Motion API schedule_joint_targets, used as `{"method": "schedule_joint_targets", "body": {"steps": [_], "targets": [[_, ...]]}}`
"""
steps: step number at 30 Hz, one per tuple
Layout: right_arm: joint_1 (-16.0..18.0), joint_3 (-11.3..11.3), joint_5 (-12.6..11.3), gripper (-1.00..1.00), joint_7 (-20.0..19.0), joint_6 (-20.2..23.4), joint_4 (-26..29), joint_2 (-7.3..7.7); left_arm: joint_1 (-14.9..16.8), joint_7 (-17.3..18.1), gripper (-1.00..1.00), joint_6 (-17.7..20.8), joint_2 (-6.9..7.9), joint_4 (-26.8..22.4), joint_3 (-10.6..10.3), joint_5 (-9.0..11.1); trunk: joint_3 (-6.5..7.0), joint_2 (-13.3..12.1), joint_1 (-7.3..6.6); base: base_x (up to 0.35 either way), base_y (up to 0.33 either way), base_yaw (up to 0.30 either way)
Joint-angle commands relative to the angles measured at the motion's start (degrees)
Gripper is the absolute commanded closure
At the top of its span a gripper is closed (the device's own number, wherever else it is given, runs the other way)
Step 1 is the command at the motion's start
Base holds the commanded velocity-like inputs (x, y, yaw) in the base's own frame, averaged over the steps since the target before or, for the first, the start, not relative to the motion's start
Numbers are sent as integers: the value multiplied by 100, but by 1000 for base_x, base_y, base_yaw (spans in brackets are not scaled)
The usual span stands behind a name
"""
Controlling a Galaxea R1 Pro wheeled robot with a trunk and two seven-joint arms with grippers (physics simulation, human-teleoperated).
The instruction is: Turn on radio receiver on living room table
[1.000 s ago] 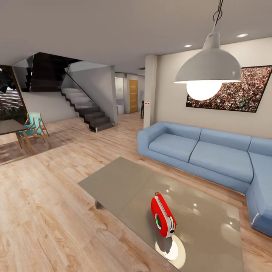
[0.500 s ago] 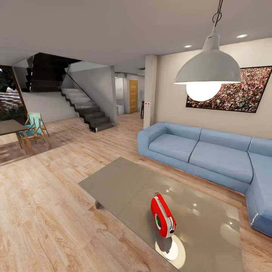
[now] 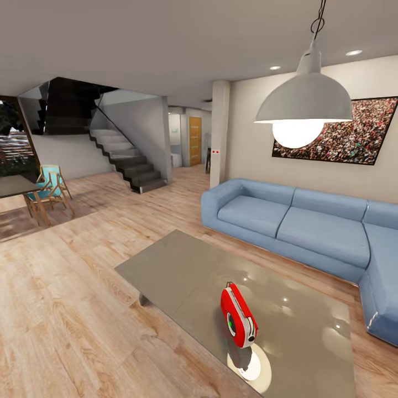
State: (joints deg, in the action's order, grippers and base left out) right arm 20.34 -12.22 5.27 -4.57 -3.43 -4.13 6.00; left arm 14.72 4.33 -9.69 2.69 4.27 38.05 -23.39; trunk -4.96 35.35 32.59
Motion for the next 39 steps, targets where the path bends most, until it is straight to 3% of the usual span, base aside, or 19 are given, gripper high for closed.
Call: {"method": "schedule_joint_targets", "body": {"steps": [1,3,7,29,39], "targets": [[2,0,0,-100,0,0,0,-1,-1,2,100,-5,-64,-1,1,6,0,0,0,0,0,0],[0,0,0,-100,0,0,0,-2,-1,5,100,-16,-170,-1,1,8,0,0,0,0,0,0],[1,0,-1,-100,0,0,0,-2,0,6,100,-29,-241,-1,0,9,0,0,0,0,0,0],[0,0,0,-100,0,0,0,-3,-1,9,100,-24,-253,3,5,12,0,0,0,0,0,0],[2,0,-2,-100,0,0,0,-3,-3,7,100,-24,-328,0,9,10,0,0,0,0,0,0]]}}
